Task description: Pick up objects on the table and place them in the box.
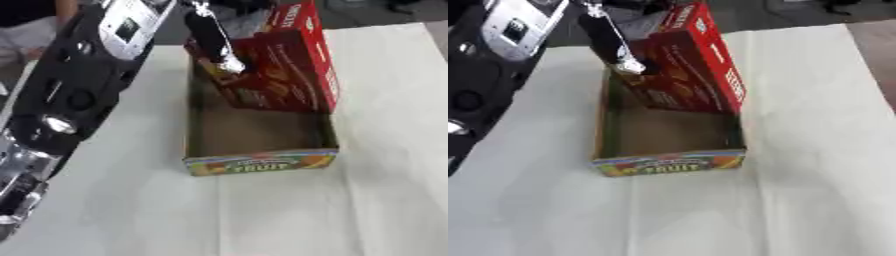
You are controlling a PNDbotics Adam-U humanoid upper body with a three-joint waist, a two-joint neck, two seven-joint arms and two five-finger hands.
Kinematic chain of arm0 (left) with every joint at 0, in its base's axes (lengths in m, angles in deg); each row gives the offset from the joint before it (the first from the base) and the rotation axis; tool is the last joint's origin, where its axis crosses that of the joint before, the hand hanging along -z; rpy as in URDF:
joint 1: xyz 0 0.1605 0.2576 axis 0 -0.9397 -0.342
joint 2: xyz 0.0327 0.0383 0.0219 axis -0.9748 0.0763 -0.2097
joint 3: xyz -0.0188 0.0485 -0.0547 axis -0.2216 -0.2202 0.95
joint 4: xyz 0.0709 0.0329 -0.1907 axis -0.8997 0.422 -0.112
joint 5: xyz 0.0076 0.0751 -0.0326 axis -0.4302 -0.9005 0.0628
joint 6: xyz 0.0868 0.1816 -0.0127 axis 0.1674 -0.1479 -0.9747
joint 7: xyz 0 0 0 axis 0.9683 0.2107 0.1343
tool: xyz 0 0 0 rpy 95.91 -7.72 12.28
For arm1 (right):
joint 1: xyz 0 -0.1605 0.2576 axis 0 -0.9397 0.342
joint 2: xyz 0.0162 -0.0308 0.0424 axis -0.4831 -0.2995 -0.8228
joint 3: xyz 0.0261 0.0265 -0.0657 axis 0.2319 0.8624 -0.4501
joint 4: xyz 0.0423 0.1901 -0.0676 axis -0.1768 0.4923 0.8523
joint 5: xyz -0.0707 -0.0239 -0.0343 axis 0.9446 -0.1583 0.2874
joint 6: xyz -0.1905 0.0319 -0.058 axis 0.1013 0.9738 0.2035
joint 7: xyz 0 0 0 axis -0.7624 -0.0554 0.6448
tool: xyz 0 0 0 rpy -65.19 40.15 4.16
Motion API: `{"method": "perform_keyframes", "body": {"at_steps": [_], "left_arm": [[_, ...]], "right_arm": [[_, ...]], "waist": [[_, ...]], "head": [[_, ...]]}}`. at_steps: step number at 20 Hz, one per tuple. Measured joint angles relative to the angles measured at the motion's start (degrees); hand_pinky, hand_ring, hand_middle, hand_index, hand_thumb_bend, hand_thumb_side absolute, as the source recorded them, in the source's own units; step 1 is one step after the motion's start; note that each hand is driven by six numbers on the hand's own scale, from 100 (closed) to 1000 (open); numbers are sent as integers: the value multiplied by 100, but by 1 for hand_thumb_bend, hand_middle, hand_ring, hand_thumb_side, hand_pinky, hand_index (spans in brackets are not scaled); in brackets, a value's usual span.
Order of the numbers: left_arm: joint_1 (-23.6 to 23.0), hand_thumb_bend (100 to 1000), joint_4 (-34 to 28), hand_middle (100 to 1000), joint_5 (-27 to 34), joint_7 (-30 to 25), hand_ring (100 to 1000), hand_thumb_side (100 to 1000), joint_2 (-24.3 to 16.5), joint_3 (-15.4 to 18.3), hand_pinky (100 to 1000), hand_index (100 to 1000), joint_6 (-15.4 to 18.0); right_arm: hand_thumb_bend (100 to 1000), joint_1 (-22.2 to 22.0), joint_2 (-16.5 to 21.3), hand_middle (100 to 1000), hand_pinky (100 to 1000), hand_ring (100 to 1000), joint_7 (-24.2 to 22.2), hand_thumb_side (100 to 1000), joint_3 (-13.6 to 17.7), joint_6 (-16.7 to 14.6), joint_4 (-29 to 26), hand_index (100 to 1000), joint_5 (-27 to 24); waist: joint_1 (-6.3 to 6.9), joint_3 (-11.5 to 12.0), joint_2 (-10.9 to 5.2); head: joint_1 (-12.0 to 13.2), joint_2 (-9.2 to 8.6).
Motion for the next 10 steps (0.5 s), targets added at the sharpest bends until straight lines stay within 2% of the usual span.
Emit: {"method": "perform_keyframes", "body": {"at_steps": [5,7,8,9,10], "left_arm": [[0,314,121,596,-81,18,562,349,-90,-2,549,616,19],[0,505,148,625,-97,22,604,544,-98,-2,593,675,22],[0,636,155,696,-98,29,679,636,-115,-2,656,746,30],[0,710,166,742,-97,39,727,662,-131,-3,694,794,39],[0,870,180,953,-90,46,933,663,-134,-3,884,1000,46]], "right_arm": [[100,-2,0,530,347,495,0,767,1,0,4,628,0],[100,-4,0,530,347,495,0,767,2,0,14,628,0],[100,-5,0,530,347,495,0,767,2,0,18,628,0],[100,-7,0,530,347,495,0,767,2,0,24,628,0],[100,-9,0,530,347,495,0,767,2,0,32,628,0]], "waist": [[-37,37,0],[-44,50,0],[-44,60,-1],[-44,66,-1],[-45,67,-1]], "head": [[3,0],[3,2],[3,3],[3,4],[3,5]]}}
